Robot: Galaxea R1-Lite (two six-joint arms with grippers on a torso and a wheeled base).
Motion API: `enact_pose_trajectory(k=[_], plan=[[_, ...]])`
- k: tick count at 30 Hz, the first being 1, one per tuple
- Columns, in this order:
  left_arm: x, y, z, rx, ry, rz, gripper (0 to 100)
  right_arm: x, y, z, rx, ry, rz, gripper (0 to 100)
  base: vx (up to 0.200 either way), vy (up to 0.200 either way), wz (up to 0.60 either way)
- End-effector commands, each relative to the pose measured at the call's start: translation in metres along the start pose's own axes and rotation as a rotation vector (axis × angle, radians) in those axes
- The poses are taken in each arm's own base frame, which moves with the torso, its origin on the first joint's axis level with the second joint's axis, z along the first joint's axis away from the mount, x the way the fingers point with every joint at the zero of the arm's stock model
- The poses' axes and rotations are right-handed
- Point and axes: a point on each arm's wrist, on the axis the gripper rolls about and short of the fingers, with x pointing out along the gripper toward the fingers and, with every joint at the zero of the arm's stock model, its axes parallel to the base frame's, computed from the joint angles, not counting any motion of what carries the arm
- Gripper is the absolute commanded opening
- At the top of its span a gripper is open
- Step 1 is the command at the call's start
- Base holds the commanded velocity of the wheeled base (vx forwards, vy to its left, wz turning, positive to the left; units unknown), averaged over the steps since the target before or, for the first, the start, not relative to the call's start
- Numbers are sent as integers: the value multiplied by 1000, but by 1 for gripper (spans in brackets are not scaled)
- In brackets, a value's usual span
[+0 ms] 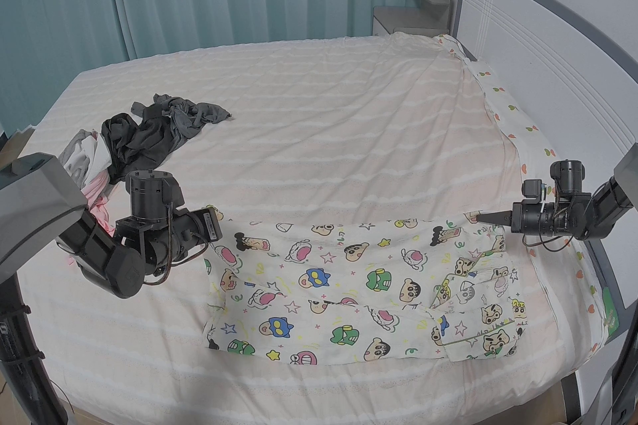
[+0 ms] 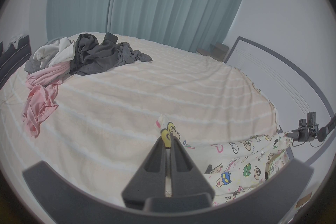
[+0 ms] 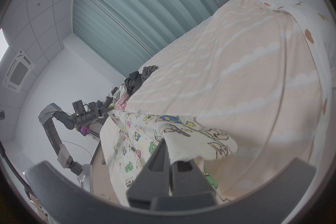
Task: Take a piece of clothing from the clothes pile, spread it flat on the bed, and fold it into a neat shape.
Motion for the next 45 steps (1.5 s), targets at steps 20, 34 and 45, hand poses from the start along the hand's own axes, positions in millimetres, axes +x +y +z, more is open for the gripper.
enact_pose_trajectory(k=[20, 34, 45], plan=[[-5, 16, -54, 12, 147, 27, 0, -23, 7, -78, 40, 111, 4, 0, 0, 0, 0], [0, 26, -85, 9, 198, 43, 0, -23, 1, -124, 65, 144, 1, 0, 0, 0, 0], [1, 27, -89, 4, 210, 50, 0, -26, -2, -137, 78, 154, -5, 0, 0, 0, 0]])
